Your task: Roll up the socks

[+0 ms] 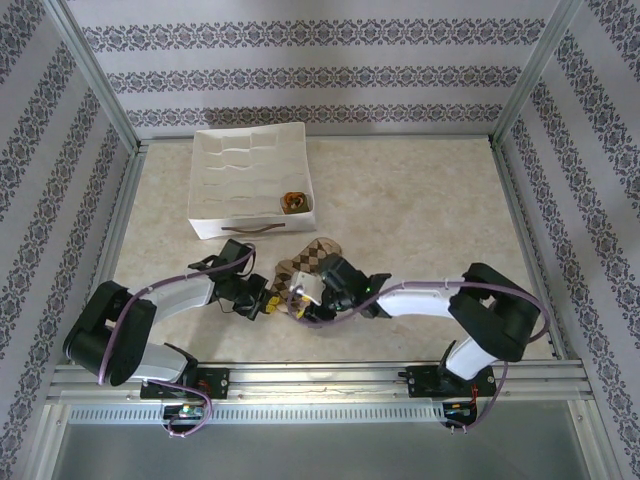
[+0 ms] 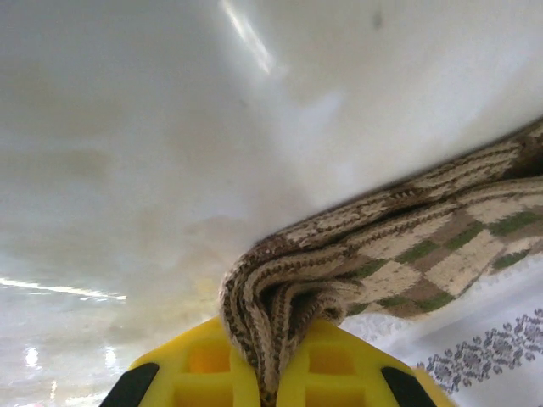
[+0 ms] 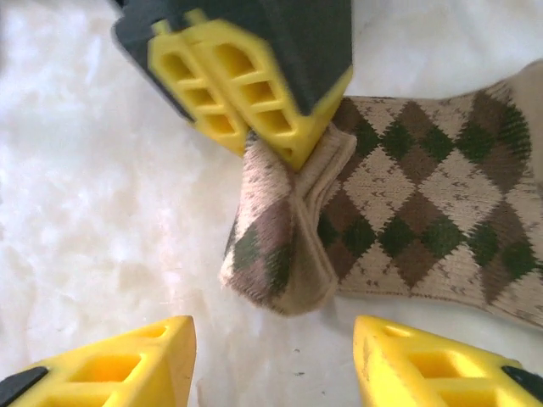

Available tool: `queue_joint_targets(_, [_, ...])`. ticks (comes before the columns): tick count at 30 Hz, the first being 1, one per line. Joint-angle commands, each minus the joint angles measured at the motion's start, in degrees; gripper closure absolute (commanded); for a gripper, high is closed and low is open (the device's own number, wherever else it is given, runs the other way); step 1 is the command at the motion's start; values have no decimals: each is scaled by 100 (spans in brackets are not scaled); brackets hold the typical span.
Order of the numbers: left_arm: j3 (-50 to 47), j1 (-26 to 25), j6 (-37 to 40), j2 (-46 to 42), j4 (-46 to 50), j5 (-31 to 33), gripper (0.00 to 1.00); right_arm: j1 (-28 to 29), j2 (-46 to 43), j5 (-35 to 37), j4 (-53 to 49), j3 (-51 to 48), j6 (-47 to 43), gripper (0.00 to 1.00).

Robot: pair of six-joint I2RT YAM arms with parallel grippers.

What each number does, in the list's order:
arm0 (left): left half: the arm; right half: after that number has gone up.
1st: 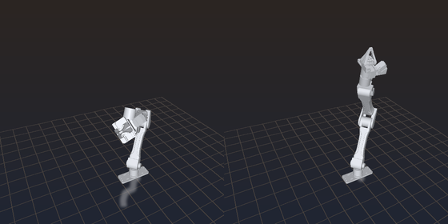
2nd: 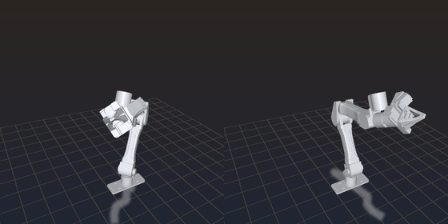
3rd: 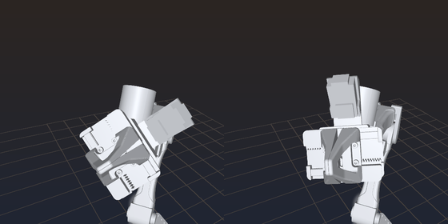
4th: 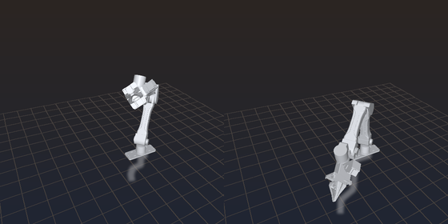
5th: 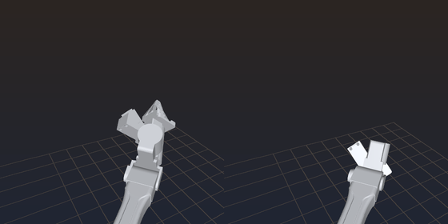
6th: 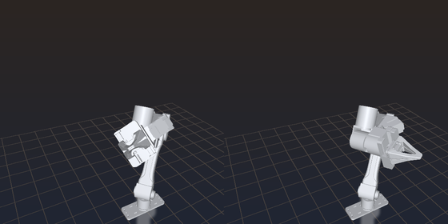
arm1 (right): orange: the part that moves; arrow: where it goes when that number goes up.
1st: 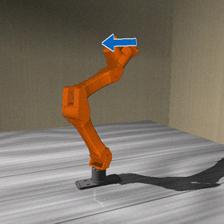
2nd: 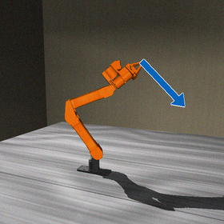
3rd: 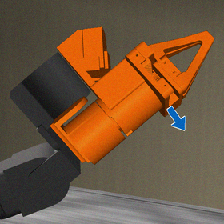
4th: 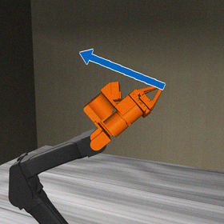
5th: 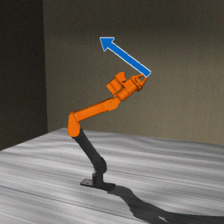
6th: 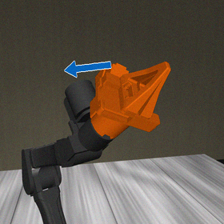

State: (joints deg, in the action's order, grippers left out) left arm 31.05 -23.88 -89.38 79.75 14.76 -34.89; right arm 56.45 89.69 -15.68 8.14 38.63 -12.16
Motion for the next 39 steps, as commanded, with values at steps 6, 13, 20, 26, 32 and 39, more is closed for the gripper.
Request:
queue_joint_targets(6, [-237,379,-341,137,1068,244,100,1435,346,3628,723,44,-1907,43])
queue_joint_targets(13, [-303,545,-232,301,1002,99,100,1722,982,3727,993,515,-2591,45])
queue_joint_targets(20, [-229,603,-94,350,1005,87,100,1504,1547,3709,1188,782,-2732,56])
queue_joint_targets(26, [-134,615,-19,318,984,77,100,1150,1600,2937,660,1014,-2185,100])
queue_joint_targets(32, [-62,624,-25,-203,913,167,66,486,1531,786,-357,1120,-1013,100])
queue_joint_targets(39, [-60,697,-96,-979,983,321,38,-64,1920,-923,-1052,1344,-352,100])
